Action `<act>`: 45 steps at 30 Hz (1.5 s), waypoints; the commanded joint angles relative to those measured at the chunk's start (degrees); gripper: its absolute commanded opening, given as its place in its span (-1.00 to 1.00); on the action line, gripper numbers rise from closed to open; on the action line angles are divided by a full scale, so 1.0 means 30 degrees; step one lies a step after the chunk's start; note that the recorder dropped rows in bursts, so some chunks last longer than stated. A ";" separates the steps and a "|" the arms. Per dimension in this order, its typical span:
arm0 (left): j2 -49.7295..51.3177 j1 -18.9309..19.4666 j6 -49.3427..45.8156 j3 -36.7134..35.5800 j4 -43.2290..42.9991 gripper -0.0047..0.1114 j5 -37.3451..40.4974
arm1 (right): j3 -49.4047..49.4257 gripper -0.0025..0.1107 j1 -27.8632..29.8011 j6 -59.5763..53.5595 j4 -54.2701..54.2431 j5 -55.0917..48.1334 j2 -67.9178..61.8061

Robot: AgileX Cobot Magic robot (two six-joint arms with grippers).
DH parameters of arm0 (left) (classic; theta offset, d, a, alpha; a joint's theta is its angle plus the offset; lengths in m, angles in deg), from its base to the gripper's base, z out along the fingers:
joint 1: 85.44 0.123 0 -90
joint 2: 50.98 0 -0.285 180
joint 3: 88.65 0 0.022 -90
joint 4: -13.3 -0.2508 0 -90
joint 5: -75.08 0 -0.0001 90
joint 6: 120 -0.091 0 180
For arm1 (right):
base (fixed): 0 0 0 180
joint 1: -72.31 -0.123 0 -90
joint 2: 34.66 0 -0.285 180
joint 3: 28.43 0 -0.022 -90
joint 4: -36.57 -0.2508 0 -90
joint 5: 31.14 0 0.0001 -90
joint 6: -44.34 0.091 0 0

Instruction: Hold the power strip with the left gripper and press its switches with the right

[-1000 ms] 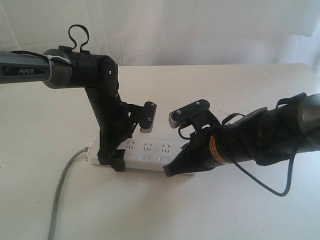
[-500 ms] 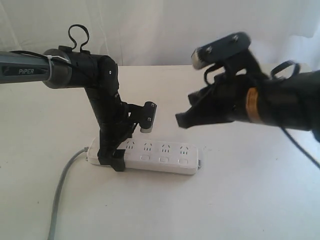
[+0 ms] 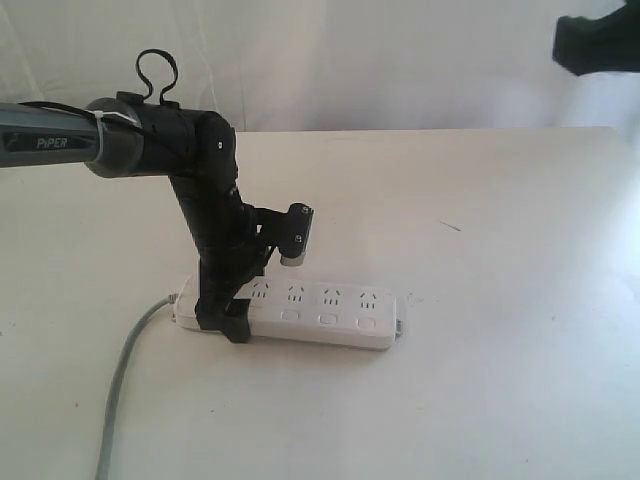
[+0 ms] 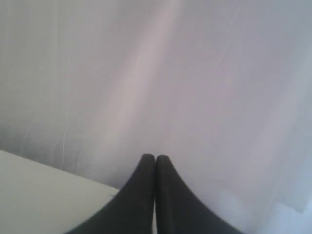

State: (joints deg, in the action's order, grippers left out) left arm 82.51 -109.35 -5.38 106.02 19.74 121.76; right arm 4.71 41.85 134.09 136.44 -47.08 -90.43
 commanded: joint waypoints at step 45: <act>-0.2787 -0.0257 0.4836 -0.1486 -0.2600 0.53 0.0796 | 0.0272 -0.96 0.0073 -2.8335 -2.7366 -1.1484 1.3071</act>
State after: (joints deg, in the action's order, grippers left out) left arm 77.28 -110.27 8.12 102.83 14.67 120.37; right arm 5.16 41.93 49.80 54.63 -81.31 -51.48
